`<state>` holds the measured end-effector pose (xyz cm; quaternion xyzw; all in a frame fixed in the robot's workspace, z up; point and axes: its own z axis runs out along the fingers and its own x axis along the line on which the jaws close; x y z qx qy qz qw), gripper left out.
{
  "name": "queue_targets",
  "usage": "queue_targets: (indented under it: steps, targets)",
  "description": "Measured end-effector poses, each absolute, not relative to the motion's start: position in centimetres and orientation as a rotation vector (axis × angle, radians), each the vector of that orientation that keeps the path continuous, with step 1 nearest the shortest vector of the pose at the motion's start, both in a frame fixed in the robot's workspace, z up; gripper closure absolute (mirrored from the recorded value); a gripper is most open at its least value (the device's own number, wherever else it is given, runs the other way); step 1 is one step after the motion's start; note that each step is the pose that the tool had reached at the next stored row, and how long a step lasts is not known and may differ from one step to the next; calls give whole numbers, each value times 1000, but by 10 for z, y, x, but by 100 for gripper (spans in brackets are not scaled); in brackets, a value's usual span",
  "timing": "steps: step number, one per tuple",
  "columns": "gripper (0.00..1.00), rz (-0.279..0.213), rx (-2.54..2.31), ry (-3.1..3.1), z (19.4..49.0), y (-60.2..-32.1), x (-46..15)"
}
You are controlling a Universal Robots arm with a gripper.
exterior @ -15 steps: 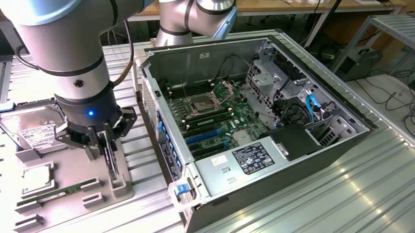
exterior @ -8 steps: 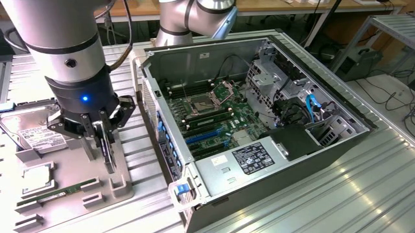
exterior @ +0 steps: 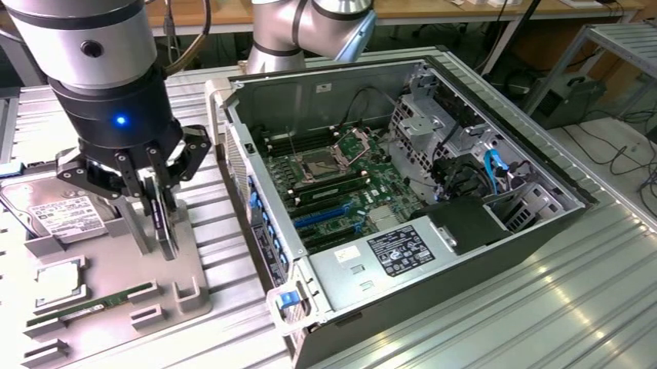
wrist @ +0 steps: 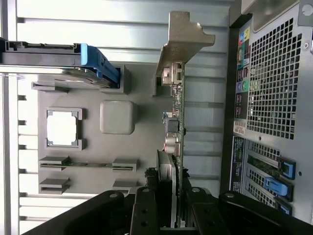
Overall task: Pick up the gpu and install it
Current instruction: 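Pick up the gpu and move the gpu toward the slot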
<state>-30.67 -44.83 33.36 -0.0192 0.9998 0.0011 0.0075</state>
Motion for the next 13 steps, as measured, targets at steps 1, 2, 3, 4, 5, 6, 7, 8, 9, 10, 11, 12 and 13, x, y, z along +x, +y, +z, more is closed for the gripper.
queue_targets:
  steps: [1,2,3,4,5,6,7,8,9,10,11,12,13]
  targets:
    - [73,3,-60,3126,334,-448,-307]
    - [73,2,-60,3126,335,-448,-307]
    - [73,2,-60,3126,336,-448,-307]
    - [73,1,-60,3126,337,-448,-307]
    - [73,0,-60,3126,338,-448,-307]
    - [73,0,-60,3126,339,-448,-307]
    - [73,-1,-60,3126,340,-448,-307]
    - [73,-1,-60,3126,341,-448,-307]
    - [73,-1,-60,3126,342,-448,-307]
    - [73,-2,-60,3126,343,-448,-307]
    - [73,-2,-60,3126,343,-448,-307]
    - [73,-2,-60,3126,345,-448,-307]
    - [73,-2,-60,3126,345,-448,-307]
